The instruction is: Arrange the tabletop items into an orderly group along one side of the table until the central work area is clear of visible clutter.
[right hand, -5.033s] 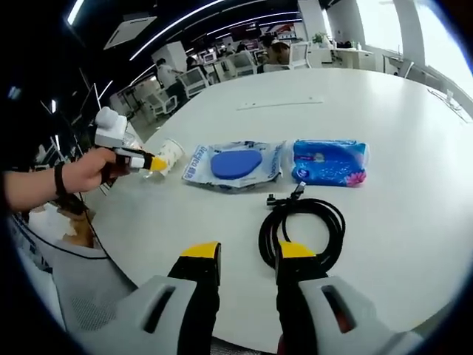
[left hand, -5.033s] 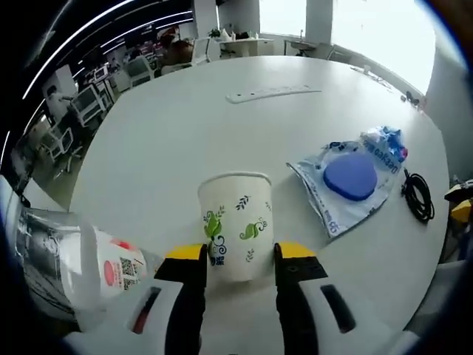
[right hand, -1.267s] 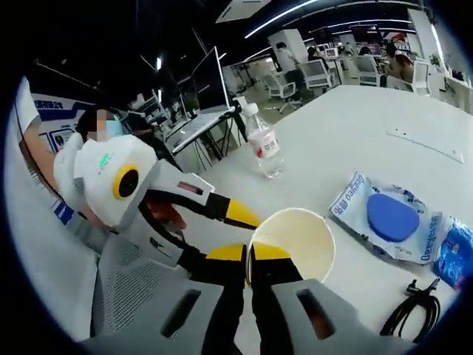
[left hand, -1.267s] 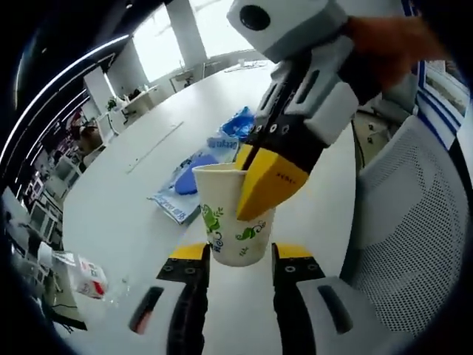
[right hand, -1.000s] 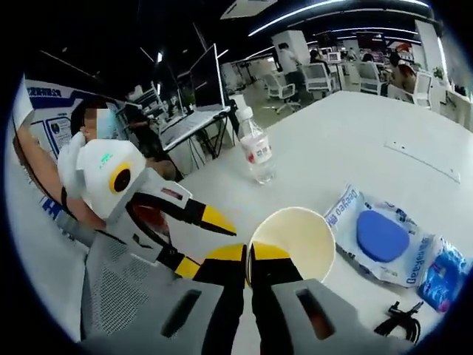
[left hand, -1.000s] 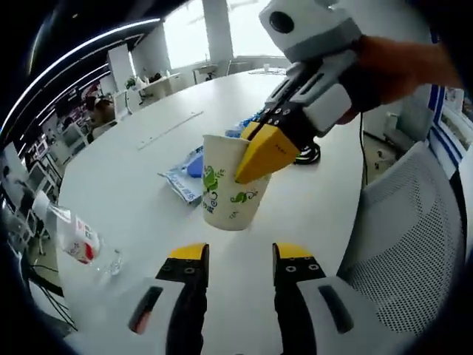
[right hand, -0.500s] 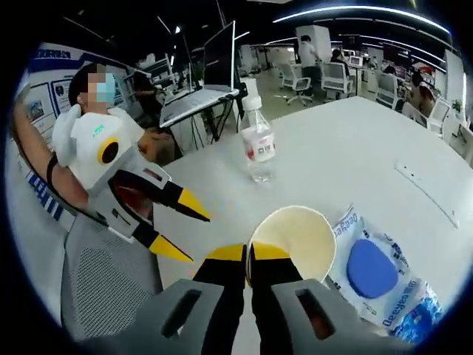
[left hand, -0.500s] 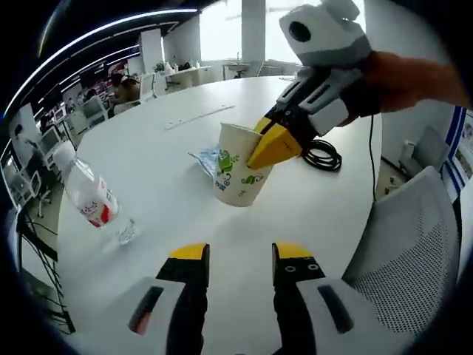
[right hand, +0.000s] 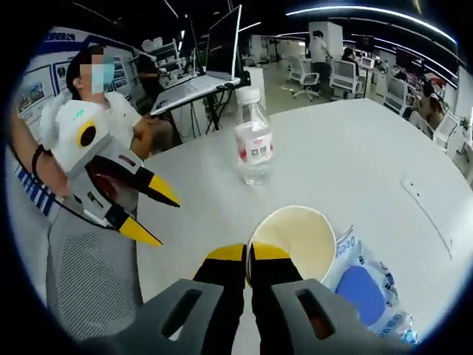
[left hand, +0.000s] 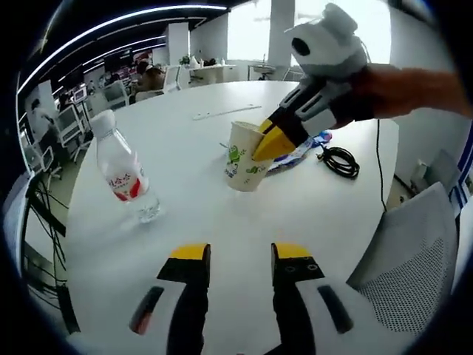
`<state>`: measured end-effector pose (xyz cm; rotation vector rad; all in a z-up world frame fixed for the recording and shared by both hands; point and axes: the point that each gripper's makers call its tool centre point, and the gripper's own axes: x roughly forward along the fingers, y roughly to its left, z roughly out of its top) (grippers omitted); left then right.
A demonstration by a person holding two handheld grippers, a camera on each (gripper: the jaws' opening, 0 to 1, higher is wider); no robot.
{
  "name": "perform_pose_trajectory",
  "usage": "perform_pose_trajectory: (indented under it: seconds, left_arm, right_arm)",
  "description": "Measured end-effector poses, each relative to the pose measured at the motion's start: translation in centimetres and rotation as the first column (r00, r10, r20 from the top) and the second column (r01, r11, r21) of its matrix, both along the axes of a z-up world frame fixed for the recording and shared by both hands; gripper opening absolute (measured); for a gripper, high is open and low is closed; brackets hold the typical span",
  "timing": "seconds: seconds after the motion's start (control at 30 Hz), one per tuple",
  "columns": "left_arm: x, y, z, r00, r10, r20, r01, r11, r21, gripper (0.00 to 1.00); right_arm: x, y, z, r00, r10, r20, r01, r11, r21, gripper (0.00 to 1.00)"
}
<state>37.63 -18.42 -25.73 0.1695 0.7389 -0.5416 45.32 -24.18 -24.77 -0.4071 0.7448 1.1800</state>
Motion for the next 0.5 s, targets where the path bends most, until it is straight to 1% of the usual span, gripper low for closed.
perform_pose_trajectory:
  seconds: [0.2, 0.33, 0.4, 0.47, 0.5]
  left_arm:
    - [-0.2, 1.3, 0.1, 0.999, 0.036, -0.006, -0.036, 0.999, -0.005, 0.32]
    - [-0.3, 2.3, 0.3, 0.998, 0.056, -0.005, -0.056, 0.998, -0.001, 0.32]
    - [-0.2, 2.9, 0.4, 0.998, 0.068, -0.002, -0.068, 0.998, 0.004, 0.32]
    - [-0.2, 3.3, 0.6, 0.997, 0.078, -0.001, -0.078, 0.997, 0.005, 0.32]
    - [-0.2, 3.6, 0.6, 0.997, 0.077, 0.001, -0.077, 0.997, 0.016, 0.32]
  right_arm:
    - [0.9, 0.9, -0.9, 0.998, 0.059, 0.031, -0.057, 0.997, -0.059, 0.00]
    - [1.7, 1.4, -1.6, 0.996, 0.079, 0.039, -0.075, 0.993, -0.093, 0.00]
    - [2.1, 1.4, -2.0, 0.993, 0.101, 0.054, -0.094, 0.988, -0.126, 0.00]
    - [2.4, 1.4, -2.5, 0.990, 0.126, 0.055, -0.116, 0.981, -0.158, 0.00]
    - [2.6, 1.4, -2.6, 0.989, 0.134, 0.058, -0.122, 0.978, -0.169, 0.00]
